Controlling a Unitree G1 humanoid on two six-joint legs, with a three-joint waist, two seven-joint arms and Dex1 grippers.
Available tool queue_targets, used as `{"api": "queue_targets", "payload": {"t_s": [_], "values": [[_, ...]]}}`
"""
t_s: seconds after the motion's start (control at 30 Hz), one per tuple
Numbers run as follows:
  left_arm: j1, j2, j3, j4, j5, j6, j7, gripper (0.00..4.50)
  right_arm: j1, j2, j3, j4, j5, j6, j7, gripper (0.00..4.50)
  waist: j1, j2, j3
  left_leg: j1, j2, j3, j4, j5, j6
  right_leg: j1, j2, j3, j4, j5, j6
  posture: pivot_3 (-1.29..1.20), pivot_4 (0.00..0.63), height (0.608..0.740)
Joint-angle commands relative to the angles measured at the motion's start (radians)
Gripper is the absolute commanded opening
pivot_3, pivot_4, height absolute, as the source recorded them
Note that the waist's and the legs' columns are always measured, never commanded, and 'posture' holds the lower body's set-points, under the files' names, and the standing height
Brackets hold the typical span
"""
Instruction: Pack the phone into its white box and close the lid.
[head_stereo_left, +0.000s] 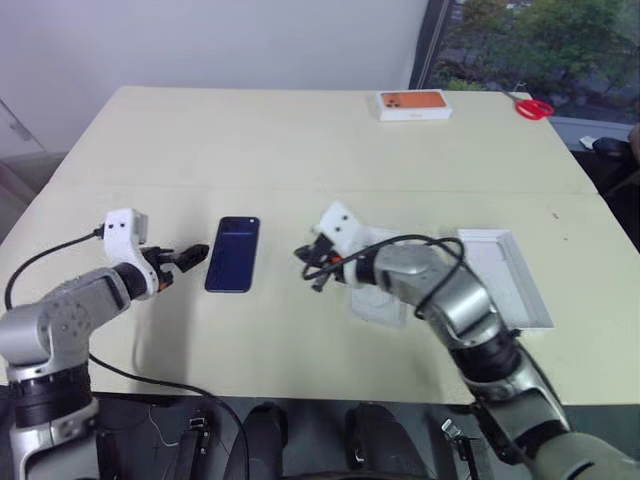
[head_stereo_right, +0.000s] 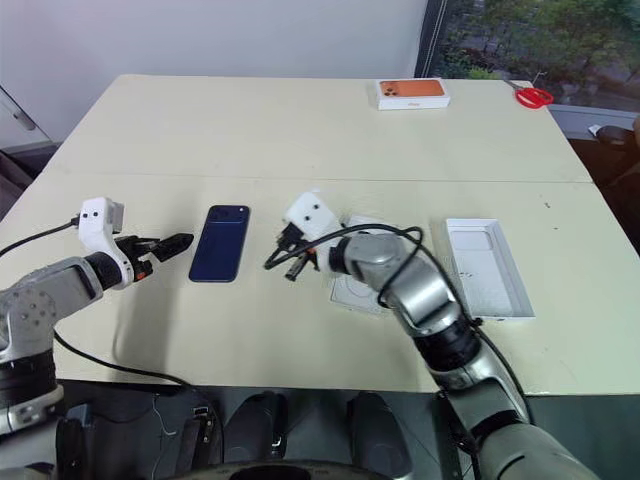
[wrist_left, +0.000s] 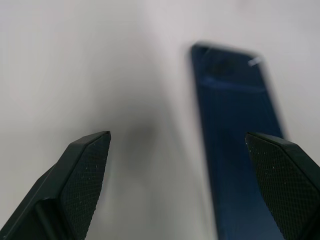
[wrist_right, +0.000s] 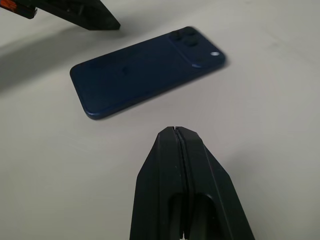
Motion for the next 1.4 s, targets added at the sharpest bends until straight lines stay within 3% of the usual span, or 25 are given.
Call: {"api": "queue_targets", "payload": {"t_s": [0.03,0.27,0.53,1.0,1.4], "values": [[-0.056,-0.013,0.050,0.021,-0.039,0.115,0.021,4.50,-0.045,0.019,0.073,0.058,-0.071,-0.058,0.004,0.00,0.000,0.000,0.000,0.000,0.000,0.000,0.000,0.000,0.000,0.000,0.000,0.000,0.000,0.000,0.000,0.00,0.150,0.731],[-0.119,-0.074,0.019,0.095,-0.048,0.299,-0.001,4.50,-0.082,0.128,0.163,0.197,-0.132,-0.138,0.040,0.00,-0.001,0.000,-0.001,0.001,0.000,0.000,0.000,0.000,-0.001,0.000,0.000,0.000,0.001,0.000,0.000,0.00,0.150,0.731],[-0.115,-0.154,-0.031,0.106,-0.153,0.313,0.022,4.50,-0.095,0.203,0.167,0.327,-0.194,-0.210,0.035,0.00,0.007,0.001,-0.002,0.001,-0.001,0.000,0.000,0.001,-0.001,0.001,-0.003,0.000,0.001,0.000,0.000,0.00,0.150,0.731],[-0.184,-0.246,0.079,0.191,-0.292,0.313,0.140,4.50,-0.076,0.205,0.139,0.343,-0.239,-0.239,0.056,0.00,0.008,0.000,-0.003,0.001,-0.003,-0.001,0.000,0.001,-0.001,0.002,-0.005,-0.001,0.000,0.000,0.000,0.00,0.150,0.731],[-0.146,-0.188,-0.042,0.182,-0.429,0.313,0.162,4.50,-0.072,0.175,0.108,0.315,-0.270,-0.239,0.058,0.00,0.006,0.000,-0.003,0.001,-0.002,-0.001,0.000,0.001,-0.002,0.001,-0.005,-0.001,0.000,0.000,0.000,0.00,0.150,0.731]]}}
